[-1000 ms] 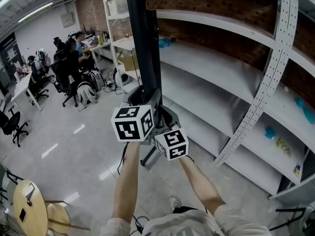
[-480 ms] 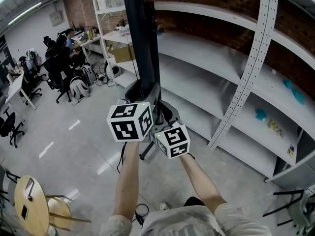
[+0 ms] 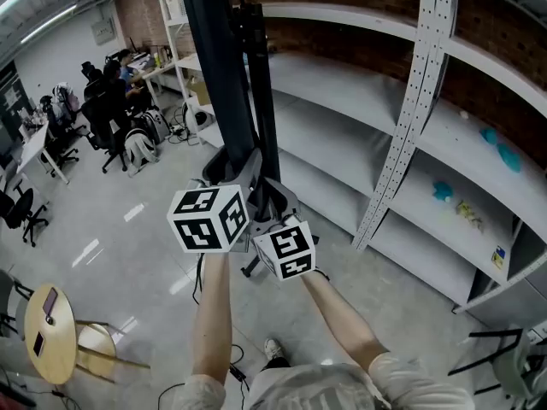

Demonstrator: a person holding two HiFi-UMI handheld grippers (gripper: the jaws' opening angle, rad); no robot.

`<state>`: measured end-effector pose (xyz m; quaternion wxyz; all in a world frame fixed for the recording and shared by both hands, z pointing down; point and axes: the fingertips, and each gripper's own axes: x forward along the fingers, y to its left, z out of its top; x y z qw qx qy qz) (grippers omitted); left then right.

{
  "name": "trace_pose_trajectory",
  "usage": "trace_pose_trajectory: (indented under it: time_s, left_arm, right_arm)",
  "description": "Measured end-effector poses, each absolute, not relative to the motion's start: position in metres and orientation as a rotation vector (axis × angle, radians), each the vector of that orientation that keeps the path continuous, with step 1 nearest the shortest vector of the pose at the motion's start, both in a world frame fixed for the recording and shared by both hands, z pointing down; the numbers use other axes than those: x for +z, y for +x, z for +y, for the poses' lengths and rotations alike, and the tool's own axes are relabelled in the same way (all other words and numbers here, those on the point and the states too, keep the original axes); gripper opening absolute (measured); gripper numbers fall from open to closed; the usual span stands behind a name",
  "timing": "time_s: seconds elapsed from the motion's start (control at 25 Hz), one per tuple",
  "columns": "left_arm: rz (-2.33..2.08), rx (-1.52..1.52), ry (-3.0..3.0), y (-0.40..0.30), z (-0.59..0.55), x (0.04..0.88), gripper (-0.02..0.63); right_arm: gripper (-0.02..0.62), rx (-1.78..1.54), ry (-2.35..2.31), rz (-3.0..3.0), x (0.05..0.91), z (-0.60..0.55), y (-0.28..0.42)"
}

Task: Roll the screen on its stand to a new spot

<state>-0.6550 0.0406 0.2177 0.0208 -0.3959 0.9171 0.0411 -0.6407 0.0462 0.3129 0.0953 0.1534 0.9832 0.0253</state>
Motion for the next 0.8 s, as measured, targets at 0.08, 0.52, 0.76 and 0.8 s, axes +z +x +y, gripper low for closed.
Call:
trace_pose_trajectory:
  time_s: [0.08,0.52,0.76,0.8]
  left_arm:
    - [2.847,0.125,-1.217,-0.636,0.030,0.218,0.241]
    - [2.852,0.124,-1.191,-0.535,-0.009,0.218,0.238]
    - [2.850,0.117,-1.205,-0.489,-0.020,0.217,0.236]
    - [2.848,0.115,-1.209,-0.482,-0.020,0.216,0.236]
  right_arm:
    - [0.285,0.075,0.463,2.911,0.312,0.035,-0.622]
    - [0.287,0.051,0.485,2.888,0.312,-0.003,-0.520]
    - [0.287,0.044,0.467,2.893,0.312,-0.015,-0.475]
    - [0.287,0.040,0.461,2.892,0.311,-0.015,-0.468]
